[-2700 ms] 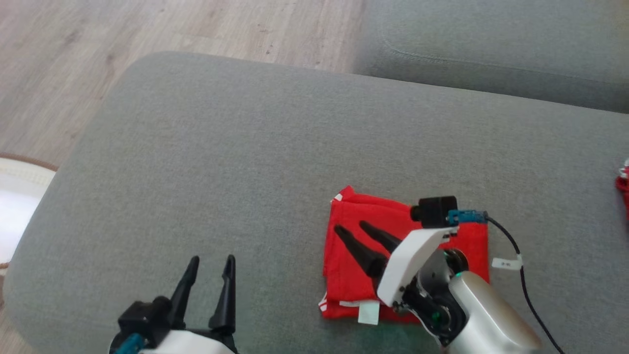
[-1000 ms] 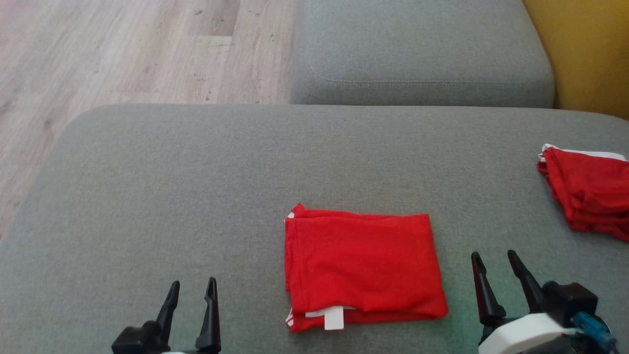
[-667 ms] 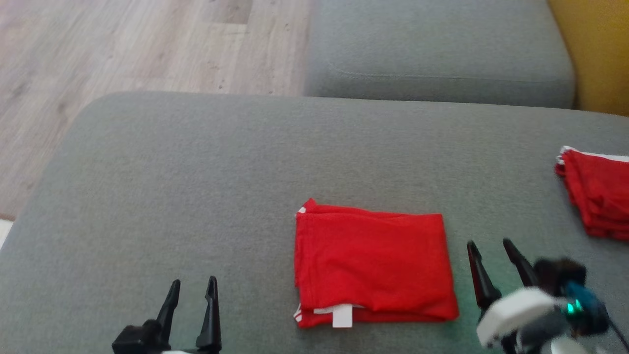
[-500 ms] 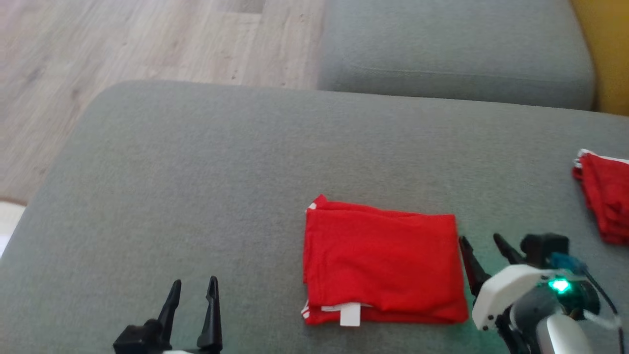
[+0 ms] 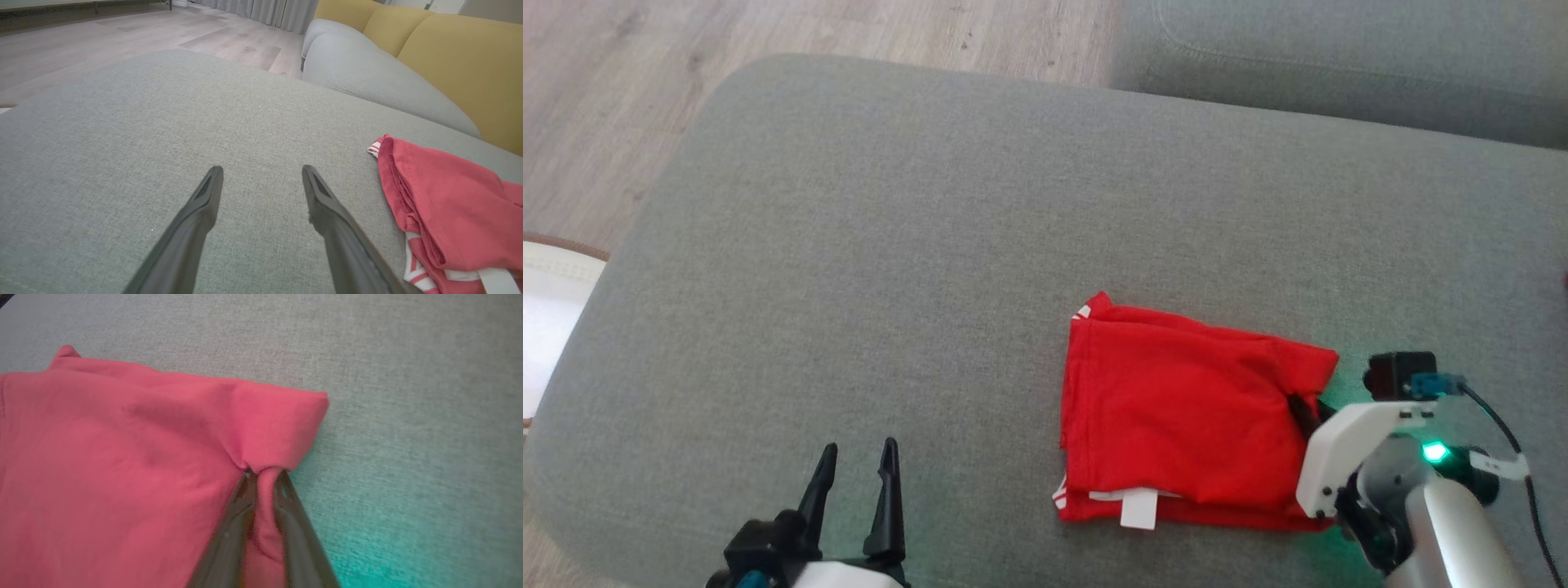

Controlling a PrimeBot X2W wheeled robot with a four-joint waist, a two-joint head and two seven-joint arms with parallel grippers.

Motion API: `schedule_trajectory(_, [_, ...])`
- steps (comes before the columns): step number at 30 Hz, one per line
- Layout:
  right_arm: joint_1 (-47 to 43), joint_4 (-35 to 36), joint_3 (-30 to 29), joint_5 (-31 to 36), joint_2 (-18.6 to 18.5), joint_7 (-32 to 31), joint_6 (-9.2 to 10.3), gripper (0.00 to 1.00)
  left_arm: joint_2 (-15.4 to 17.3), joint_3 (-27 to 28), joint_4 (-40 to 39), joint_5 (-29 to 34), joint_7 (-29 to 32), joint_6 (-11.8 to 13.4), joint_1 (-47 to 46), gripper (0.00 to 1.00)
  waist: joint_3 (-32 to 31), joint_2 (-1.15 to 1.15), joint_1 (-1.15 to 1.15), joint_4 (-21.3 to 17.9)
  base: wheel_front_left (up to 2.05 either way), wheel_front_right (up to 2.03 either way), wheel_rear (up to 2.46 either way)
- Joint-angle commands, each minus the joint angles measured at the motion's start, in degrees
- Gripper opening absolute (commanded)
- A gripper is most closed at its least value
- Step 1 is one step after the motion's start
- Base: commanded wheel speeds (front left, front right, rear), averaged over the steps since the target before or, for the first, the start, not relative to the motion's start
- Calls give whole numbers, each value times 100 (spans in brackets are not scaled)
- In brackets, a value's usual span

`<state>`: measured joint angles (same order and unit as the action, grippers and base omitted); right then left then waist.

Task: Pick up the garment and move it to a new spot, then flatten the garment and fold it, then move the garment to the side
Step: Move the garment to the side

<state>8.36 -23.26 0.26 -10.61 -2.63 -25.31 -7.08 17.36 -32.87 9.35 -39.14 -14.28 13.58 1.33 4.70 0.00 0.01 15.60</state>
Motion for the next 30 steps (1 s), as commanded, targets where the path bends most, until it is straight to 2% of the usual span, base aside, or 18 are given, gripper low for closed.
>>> schedule_trajectory(1, [233, 102, 201, -51, -25, 0, -41, 0, 23, 273, -120, 87, -65, -5, -281, 100, 49, 0, -1, -40, 0, 0, 0])
schedule_trajectory(5, [425, 186, 187, -43, -34, 166, -41, 0, 20, 281, -153, 171, -67, -34, -339, 100, 116, 0, -1, -271, 0, 0, 0])
schedule_trajectory(9, [603, 395, 116, -15, -164, 252, -41, 0, 6, 251, -208, 244, -68, -50, -416, 100, 220, 0, -1, -690, 0, 0, 0])
schedule_trajectory(17, [861, 990, -168, 37, -537, 226, -41, 0, 9, 238, -330, 372, -64, -59, -640, 100, 575, 0, -1, -1911, 0, 0, 0])
schedule_trajectory(18, [861, 990, -168, 37, -537, 226, -41, 0, 9, 238, -330, 372, -64, -59, -640, 100, 575, 0, -1, -1911, 0, 0, 0])
schedule_trajectory(23, [1075, 1279, -328, -7, -641, 196, -41, 0, 59, 175, -389, 490, 22, -86, -927, 100, 902, 0, -1, -2777, 0, 0, 0])
schedule_trajectory(26, [1174, 1336, -354, -9, -663, 236, -41, 0, 72, 126, -416, 546, 93, -98, -1067, 100, 1020, 0, -1, -3066, 0, 0, 0])
schedule_trajectory(30, [1356, 1351, -267, -28, -629, 257, -41, 0, 83, 72, -423, 592, 159, -111, -1186, 100, 1112, 0, -1, -3257, 0, 0, 0])
